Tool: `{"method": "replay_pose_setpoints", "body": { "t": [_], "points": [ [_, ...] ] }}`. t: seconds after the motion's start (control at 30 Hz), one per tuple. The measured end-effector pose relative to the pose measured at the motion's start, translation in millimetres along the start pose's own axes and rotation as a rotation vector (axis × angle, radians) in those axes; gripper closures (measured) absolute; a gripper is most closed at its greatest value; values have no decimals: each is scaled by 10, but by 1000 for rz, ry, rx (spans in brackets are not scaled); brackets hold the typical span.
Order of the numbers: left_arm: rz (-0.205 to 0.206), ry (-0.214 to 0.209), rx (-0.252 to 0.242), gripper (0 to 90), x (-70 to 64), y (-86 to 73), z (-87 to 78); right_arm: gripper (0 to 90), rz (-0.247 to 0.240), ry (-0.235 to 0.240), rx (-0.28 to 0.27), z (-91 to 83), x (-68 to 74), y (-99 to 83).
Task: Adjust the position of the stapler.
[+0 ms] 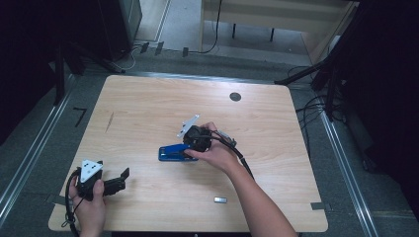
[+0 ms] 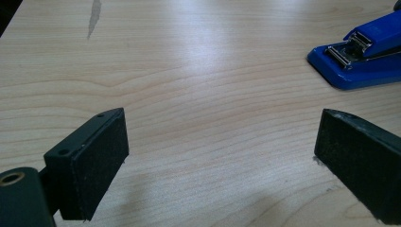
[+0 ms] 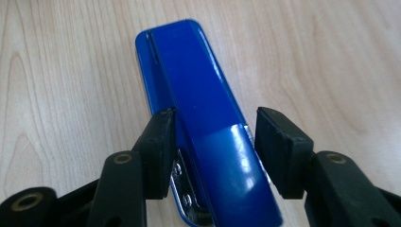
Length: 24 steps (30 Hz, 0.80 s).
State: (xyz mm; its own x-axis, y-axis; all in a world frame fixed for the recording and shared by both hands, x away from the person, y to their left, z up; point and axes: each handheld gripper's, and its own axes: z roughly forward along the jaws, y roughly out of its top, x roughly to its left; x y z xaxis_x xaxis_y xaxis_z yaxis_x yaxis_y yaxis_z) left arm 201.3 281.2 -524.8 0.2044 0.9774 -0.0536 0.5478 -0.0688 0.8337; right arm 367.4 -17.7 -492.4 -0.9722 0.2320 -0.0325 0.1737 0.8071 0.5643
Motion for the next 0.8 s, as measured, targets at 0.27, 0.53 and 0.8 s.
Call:
{"method": "replay_pose_setpoints", "body": {
  "t": [0.27,0.53,0.8],
  "points": [
    [1,0,5,48,0,2,2,572,-31,17,-4,41,-23,-44],
    [3,-2,6,55,-2,2,3,657,-38,72,29,16,24,-39],
    [5,3,7,55,-8,2,5,670,-12,36,59,-18,143,-42]
  ]
}}
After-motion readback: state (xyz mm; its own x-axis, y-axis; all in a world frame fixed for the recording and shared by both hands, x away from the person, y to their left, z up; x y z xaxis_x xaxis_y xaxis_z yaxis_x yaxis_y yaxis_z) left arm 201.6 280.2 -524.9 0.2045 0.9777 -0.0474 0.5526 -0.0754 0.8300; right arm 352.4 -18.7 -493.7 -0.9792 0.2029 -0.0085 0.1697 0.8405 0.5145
